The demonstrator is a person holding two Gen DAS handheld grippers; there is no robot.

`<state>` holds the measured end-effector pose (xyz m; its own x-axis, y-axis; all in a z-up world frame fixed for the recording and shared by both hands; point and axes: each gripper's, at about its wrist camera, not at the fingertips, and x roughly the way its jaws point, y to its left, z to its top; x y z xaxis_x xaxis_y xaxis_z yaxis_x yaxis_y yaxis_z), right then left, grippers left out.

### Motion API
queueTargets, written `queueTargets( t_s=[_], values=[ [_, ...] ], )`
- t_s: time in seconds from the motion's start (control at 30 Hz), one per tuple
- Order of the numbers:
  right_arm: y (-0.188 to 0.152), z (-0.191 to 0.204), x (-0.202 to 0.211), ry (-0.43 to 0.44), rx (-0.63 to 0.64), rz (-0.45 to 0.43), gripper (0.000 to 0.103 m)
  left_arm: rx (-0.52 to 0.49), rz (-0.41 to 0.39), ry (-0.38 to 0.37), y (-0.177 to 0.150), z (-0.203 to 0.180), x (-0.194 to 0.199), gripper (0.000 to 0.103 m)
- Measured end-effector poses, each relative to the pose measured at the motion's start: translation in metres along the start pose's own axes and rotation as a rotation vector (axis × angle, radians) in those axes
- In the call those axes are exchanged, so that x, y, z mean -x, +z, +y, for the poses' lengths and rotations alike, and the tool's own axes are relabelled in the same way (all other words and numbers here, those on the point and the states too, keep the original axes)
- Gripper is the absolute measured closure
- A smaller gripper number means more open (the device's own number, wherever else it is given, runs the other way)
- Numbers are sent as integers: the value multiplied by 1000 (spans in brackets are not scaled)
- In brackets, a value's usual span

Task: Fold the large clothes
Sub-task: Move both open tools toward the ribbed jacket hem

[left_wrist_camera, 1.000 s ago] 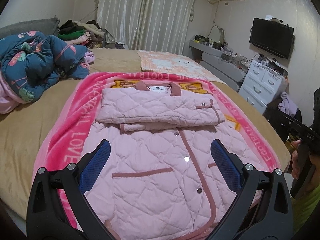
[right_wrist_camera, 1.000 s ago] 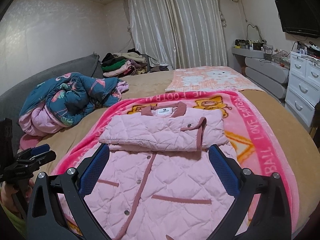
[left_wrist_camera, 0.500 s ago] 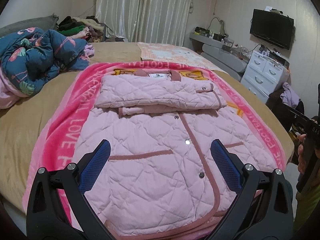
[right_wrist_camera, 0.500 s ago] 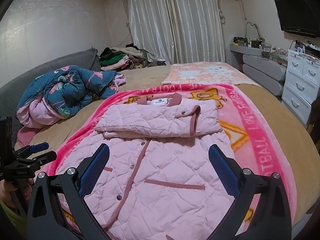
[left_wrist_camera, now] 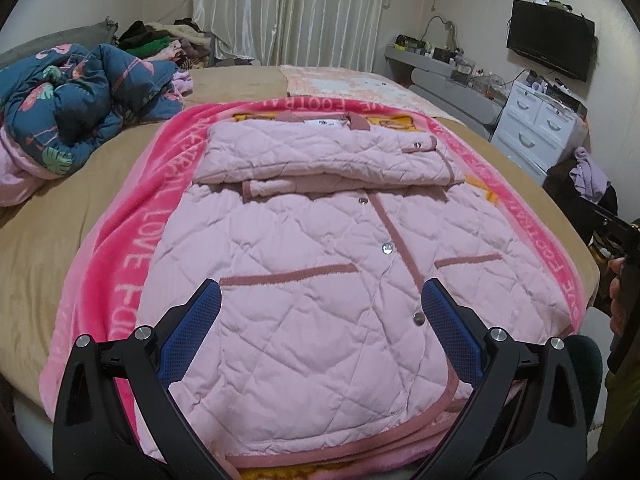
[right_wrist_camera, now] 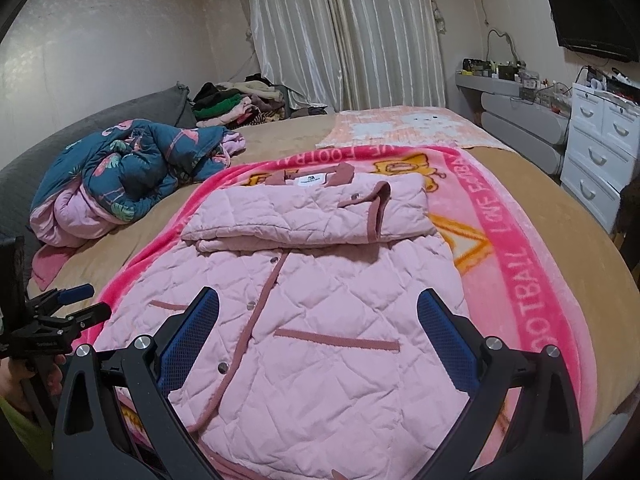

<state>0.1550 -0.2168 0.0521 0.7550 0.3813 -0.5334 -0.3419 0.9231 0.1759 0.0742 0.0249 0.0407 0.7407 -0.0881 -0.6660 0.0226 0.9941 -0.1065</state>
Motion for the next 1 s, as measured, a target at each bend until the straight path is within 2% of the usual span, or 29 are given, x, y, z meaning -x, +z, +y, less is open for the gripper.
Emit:
queueTargets(
  t_s=[0.37,1.0],
  values=[
    [-17,-8,-3,-3,-9,31,4,12,30,27,-15,11,-5,9],
    [-38,-33,-2,-42,-38,79,4,73,78,112,-35,53,-8,9]
  ],
)
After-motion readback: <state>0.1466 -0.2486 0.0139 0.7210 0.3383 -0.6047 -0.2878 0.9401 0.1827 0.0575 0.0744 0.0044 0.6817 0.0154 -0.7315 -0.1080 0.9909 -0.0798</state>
